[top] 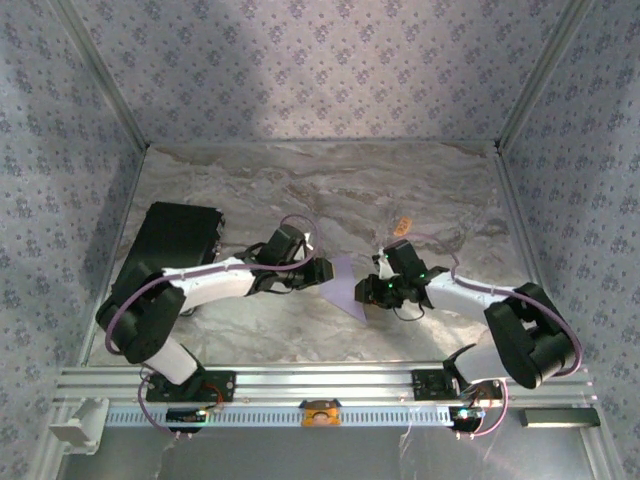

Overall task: Fold a paper plane with a square sheet of paper (pick it up from the middle)
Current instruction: Fourth fold the wing at the center of the table.

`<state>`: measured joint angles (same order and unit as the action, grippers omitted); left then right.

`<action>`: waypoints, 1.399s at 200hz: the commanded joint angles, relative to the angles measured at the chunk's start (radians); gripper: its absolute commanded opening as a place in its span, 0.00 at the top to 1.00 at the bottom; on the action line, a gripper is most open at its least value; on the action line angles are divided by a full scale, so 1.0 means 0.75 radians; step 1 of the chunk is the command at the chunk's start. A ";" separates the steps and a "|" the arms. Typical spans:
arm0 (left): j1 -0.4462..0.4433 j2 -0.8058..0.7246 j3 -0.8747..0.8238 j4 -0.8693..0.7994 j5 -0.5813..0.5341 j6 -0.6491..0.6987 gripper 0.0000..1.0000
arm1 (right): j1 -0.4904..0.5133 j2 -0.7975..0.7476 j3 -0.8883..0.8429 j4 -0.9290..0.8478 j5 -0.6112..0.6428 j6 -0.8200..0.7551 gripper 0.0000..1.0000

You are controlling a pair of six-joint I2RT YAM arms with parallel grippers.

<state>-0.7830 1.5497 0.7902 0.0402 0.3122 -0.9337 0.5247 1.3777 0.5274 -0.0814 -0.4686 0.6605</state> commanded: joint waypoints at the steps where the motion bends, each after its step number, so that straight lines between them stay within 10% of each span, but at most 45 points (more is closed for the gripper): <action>1: 0.023 -0.043 -0.051 -0.058 -0.077 0.004 0.52 | -0.013 0.025 0.052 0.015 -0.039 -0.070 0.68; 280: 0.087 0.040 -0.123 0.222 0.100 -0.124 0.39 | -0.139 -0.049 -0.063 0.203 -0.252 -0.052 0.89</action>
<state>-0.7238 1.5501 0.6964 0.1501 0.3344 -1.0019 0.4377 1.3708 0.5056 0.0322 -0.6239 0.6044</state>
